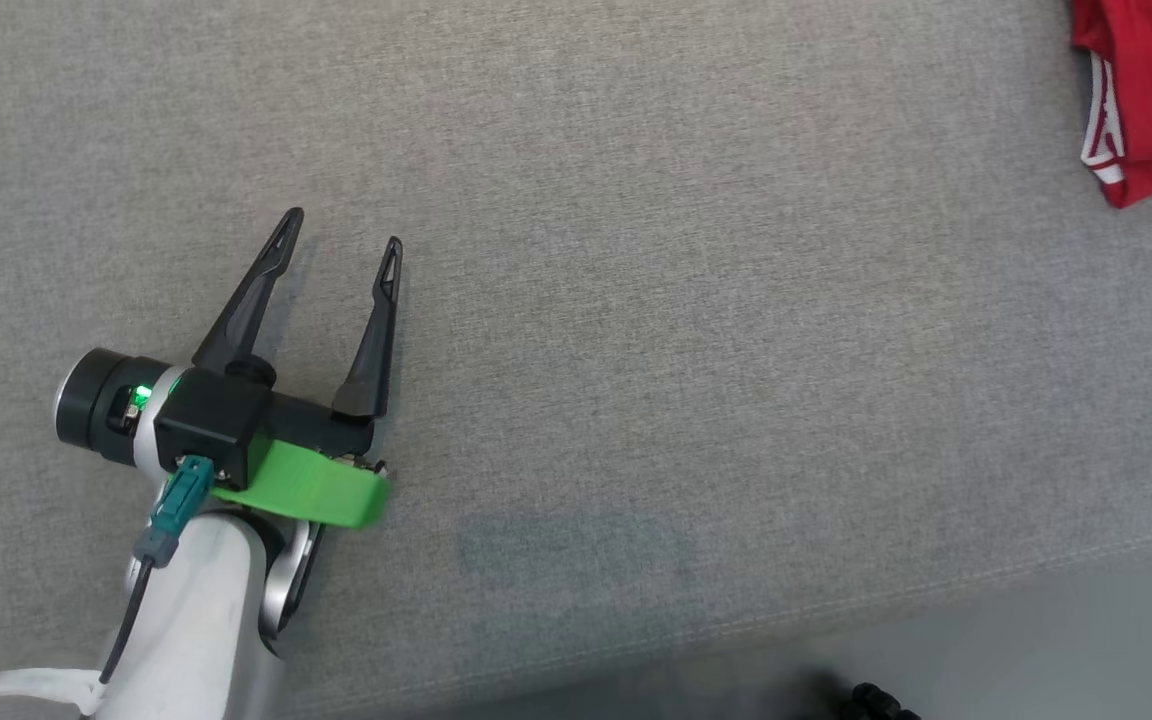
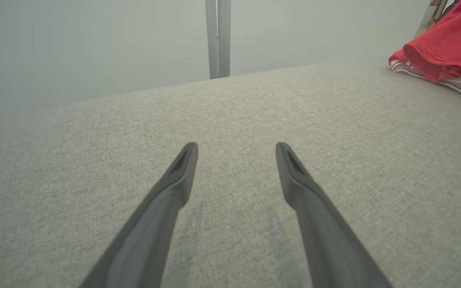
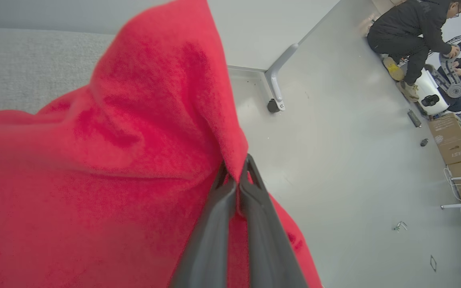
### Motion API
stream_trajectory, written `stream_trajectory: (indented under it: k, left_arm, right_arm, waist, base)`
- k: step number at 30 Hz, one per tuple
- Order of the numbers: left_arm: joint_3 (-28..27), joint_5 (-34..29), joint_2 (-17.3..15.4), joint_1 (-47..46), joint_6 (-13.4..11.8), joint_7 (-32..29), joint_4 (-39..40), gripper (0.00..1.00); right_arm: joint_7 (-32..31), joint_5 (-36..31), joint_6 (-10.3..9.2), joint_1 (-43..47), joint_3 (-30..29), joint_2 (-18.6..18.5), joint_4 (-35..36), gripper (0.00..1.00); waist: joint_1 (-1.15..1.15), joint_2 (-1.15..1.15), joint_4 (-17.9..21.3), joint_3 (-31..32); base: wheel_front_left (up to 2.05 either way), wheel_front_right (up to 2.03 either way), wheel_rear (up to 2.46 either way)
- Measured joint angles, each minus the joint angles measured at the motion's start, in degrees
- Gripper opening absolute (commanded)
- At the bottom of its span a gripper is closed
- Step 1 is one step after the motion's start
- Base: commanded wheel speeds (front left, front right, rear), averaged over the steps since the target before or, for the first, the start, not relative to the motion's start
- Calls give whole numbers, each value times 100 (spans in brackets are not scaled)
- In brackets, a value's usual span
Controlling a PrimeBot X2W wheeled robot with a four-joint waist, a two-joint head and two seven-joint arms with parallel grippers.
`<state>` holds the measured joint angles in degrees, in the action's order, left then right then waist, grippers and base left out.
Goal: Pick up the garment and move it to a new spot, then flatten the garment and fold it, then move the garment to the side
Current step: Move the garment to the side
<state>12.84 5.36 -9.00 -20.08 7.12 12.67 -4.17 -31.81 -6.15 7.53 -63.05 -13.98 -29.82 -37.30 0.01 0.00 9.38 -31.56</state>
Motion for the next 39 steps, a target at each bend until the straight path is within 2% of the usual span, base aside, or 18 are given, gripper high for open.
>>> stream_trajectory:
  k: [3,4,5,6,10,16,22,29,34,39]
  left_arm:
    - [69,-22,-53,-33,0,-10,14,100]
    - [90,-36,-65,-49,0,-9,23,100]
    - [113,-47,-73,-60,0,-9,36,100]
    - [140,-70,-85,-73,1,-9,46,100]
    - [216,-136,-147,-114,1,10,109,100]
    - [166,30,-163,-116,-7,104,157,100]
    - [-40,266,-32,-94,-170,163,47,100]
    - [-230,505,4,216,-311,199,-207,100]
    - [-444,866,165,459,-434,194,-500,100]
    - [-676,1176,282,639,-619,197,-744,100]
  right_arm:
    - [79,-497,1,61,-179,-100,-48,0]
    - [163,-616,1,79,-256,-154,-71,13]
    - [220,-732,1,100,-296,-220,-113,87]
    - [269,-842,1,130,-364,-264,-151,100]
    - [665,-1199,1,238,-519,-315,-221,100]
    - [1560,-1230,0,201,-510,-182,-415,100]
    - [2544,-1074,0,303,-134,45,-616,100]
    - [3633,-379,0,861,53,671,-466,100]
    - [4002,319,0,1501,159,1199,-178,100]
    - [4218,975,0,2051,634,1552,129,100]
  waist:
    - [0,0,-134,-54]
    - [0,0,-178,-73]
    - [0,0,-221,-93]
    - [0,0,-260,-114]
    - [0,0,-392,-192]
    - [0,0,-450,-172]
    - [-1,0,-459,49]
    - [0,0,-477,484]
    - [-1,0,-491,882]
    - [-1,0,-547,1348]
  base:
    - [0,0,0]
    - [0,0,0]
    - [0,0,0]
    - [0,0,0]
    - [0,0,0]
    - [0,0,0]
    - [0,0,0]
    - [0,0,0]
    - [0,0,0]
    - [0,0,0]
